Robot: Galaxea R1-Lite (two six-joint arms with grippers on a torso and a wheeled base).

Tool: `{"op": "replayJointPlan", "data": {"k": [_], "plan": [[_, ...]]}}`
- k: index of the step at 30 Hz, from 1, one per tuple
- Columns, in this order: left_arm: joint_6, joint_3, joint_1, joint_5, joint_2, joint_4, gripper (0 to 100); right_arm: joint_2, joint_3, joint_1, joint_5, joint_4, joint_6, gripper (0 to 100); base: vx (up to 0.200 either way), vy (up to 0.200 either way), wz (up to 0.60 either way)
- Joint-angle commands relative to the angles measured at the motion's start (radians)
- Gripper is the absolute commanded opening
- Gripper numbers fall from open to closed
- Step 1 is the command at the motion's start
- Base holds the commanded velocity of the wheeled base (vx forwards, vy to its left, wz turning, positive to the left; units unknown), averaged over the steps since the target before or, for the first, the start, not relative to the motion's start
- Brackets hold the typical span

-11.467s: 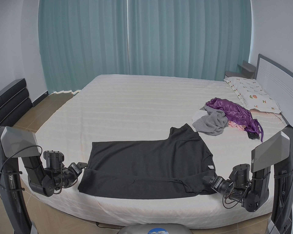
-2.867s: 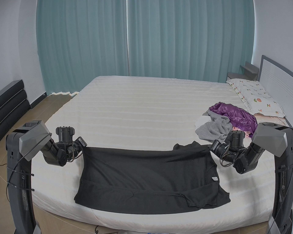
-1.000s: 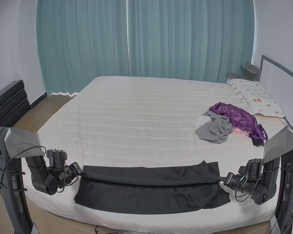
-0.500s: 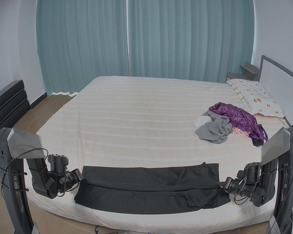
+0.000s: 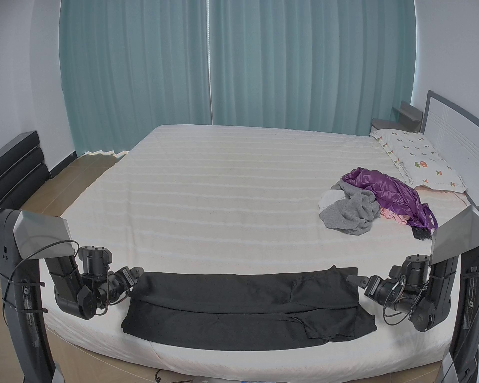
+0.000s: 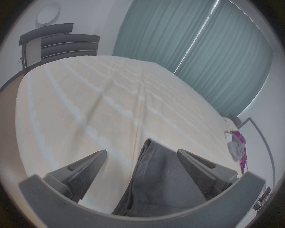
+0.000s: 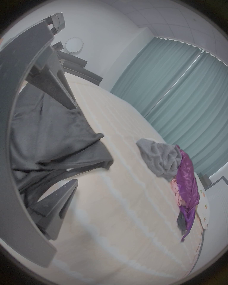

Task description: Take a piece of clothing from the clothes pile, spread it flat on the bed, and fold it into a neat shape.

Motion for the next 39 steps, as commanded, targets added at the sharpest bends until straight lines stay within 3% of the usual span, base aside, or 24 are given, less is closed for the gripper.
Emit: {"op": "replayJointPlan", "data": {"k": [1, 7, 11, 12, 25, 31, 39], "plan": [[-0.049, -0.107, 0.002, 0.000, 0.017, 0.006, 100, 0.024, -0.111, 0.000, 0.001, -0.004, 0.017, 100, 0.000, 0.000, 0.00], [-0.038, -0.171, -0.013, 0.000, 0.085, 0.011, 100, 0.098, -0.260, -0.014, 0.013, 0.074, 0.109, 100, 0.000, 0.000, 0.00], [-0.003, -0.188, -0.012, 0.000, 0.117, 0.012, 100, 0.114, -0.272, -0.037, 0.024, 0.077, 0.115, 100, 0.000, 0.000, 0.00], [0.008, -0.188, -0.012, 0.000, 0.125, 0.012, 0, 0.116, -0.270, -0.037, 0.034, 0.077, 0.115, 100, 0.000, 0.000, 0.00], [0.015, -0.193, 0.004, 0.016, 0.143, -0.009, 0, 0.128, -0.260, -0.035, 0.044, 0.062, 0.119, 100, 0.000, 0.000, 0.00], [-0.068, -0.196, 0.031, 0.020, 0.128, -0.012, 0, 0.131, -0.257, -0.027, 0.037, 0.062, 0.121, 100, 0.000, 0.000, 0.00], [-0.069, -0.197, 0.030, 0.019, 0.137, -0.014, 0, 0.134, -0.278, -0.029, 0.036, 0.074, 0.119, 100, 0.000, 0.000, 0.00]]}}
